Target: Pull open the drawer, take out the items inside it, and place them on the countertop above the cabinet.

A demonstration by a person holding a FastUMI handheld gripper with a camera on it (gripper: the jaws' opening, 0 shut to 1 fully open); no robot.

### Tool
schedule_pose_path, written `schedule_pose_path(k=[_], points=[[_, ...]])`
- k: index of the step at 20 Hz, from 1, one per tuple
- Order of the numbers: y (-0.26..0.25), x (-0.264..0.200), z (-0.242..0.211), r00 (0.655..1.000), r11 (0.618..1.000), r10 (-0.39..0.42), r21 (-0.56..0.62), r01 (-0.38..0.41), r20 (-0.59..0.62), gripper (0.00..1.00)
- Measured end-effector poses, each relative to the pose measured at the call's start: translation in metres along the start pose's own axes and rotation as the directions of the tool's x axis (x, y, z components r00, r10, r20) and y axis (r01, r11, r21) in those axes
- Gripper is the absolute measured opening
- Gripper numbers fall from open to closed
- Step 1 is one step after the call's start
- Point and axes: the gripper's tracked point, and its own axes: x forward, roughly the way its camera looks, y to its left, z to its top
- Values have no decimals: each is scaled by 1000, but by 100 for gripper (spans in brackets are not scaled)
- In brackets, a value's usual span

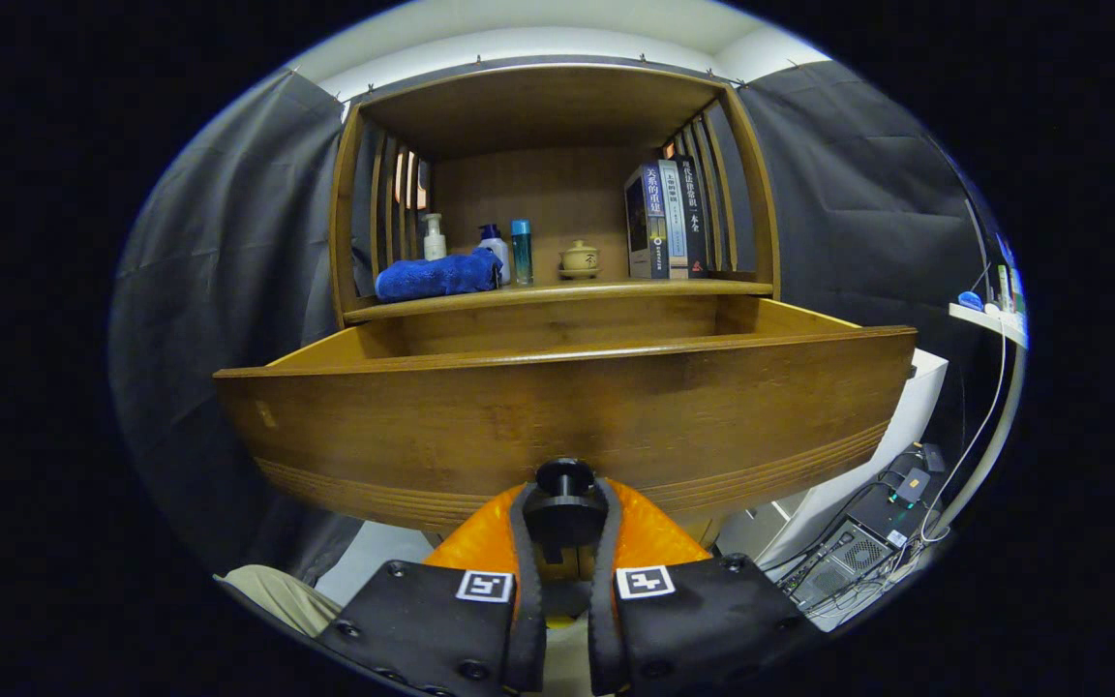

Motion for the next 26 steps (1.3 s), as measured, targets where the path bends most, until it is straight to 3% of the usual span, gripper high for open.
schedule_pose_path(k=[3,5,8,16,26], points=[[-2,0,-1,1000,1000,-11,6,11,-10,26],[-2,-2,-2,999,999,-14,40,15,-30,41],[0,-3,19,1000,990,-16,142,15,4,54],[-12,-24,89,996,991,-26,136,14,83,98],[2,19,151,998,996,9,92,-15,64,98]])
